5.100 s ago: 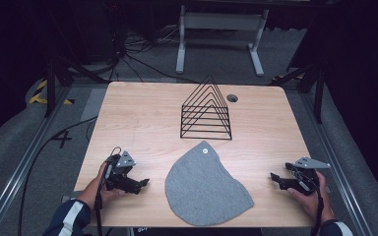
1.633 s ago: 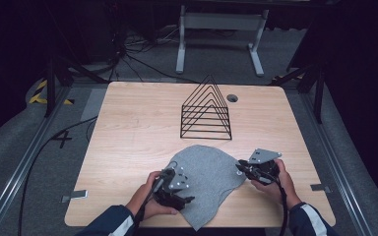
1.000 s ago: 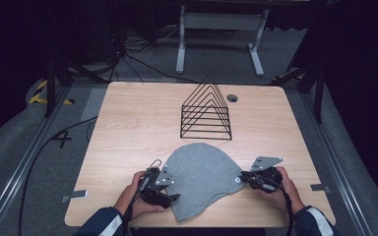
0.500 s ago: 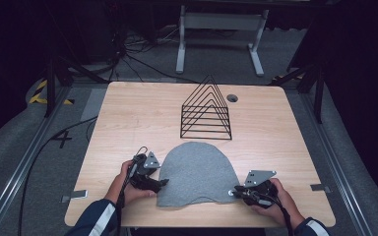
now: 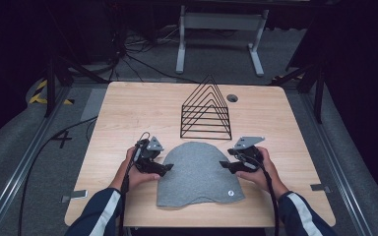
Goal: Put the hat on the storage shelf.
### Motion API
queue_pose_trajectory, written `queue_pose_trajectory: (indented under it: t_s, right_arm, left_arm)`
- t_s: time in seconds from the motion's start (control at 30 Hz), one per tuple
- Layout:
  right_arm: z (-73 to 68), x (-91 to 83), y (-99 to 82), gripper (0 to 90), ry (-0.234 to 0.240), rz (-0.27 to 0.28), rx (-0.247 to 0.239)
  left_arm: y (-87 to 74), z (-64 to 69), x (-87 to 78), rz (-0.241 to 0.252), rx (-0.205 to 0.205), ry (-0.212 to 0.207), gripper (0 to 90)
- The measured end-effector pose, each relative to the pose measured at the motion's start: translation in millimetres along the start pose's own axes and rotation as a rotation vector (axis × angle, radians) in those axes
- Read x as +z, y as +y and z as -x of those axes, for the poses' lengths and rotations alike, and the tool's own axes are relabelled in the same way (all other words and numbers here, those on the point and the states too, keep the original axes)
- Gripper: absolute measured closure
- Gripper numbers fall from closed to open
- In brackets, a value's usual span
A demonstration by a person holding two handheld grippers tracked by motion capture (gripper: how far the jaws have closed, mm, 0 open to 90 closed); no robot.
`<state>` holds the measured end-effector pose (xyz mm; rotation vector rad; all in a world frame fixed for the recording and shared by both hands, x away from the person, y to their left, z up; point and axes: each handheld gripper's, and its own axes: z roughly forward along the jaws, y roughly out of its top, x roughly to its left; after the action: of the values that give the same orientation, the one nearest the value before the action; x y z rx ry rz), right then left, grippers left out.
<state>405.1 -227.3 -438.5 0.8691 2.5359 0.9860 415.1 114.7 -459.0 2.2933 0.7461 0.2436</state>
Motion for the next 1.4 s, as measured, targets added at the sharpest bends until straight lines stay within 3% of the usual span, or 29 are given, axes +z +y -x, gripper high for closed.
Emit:
queue_pose_trajectory:
  t_s: [0.13, 0.27, 0.37, 0.43, 0.53, 0.77, 0.83, 0.93, 1.0, 1.07, 1.17, 1.33, 1.4]
  right_arm:
    - [2.2, 19.1, 6.9, 36.4, -0.022, -0.020, -0.014]
    - [6.2, 29.1, 8.5, 31.7, -0.041, -0.021, 0.022]
    - [6.9, 33.2, 5.0, 29.2, -0.001, -0.034, 0.057]
    - [6.3, 32.2, 4.8, 29.6, -0.002, -0.042, 0.057]
    - [3.6, 30.0, 4.1, 37.4, -0.005, -0.046, 0.052]
    - [-4.3, 26.2, 7.0, 59.0, 0.005, -0.069, 0.060]
    - [-5.5, 25.4, 7.1, 68.7, 0.018, -0.070, 0.065]
    - [-8.1, 24.4, 6.3, 81.5, 0.044, -0.068, 0.075]
    - [-10.5, 23.8, 6.0, 83.8, 0.029, -0.064, 0.054]
    - [-10.9, 22.5, 5.6, 84.0, 0.028, -0.063, 0.052]
    - [-9.5, 16.5, 4.6, 84.3, 0.030, -0.036, 0.045]
    - [-11.7, -12.3, 8.6, 84.5, 0.012, 0.046, 0.011]
    - [-14.0, -23.5, 12.2, 84.6, -0.013, 0.068, -0.022]
  left_arm:
    - [-0.6, -1.1, 11.4, -0.034, -0.004, -0.004, 21.2]
    - [0.6, 1.0, 13.0, -0.035, 0.003, -0.004, 17.5]
    - [0.6, 2.7, 14.0, -0.031, 0.013, -0.013, 15.9]
    - [1.2, 5.7, 13.0, -0.043, 0.027, -0.022, 16.3]
    - [2.4, 7.4, 11.9, -0.038, 0.048, -0.038, 26.7]
    - [5.3, 8.0, 11.7, -0.022, 0.029, -0.037, 49.1]
    - [5.7, 9.3, 11.3, -0.024, 0.034, -0.051, 56.0]
    - [5.7, 9.7, 10.9, -0.023, 0.047, -0.087, 72.4]
    - [6.6, 12.6, 10.3, -0.028, 0.066, -0.082, 80.6]
    - [7.2, 14.7, 9.2, -0.033, 0.078, -0.077, 82.1]
    - [10.5, 17.0, 2.1, 0.008, 0.108, -0.072, 83.8]
    - [24.2, 25.4, -19.4, 0.096, 0.120, -0.041, 83.9]
    - [30.4, 30.0, -26.1, 0.119, 0.150, -0.030, 83.8]
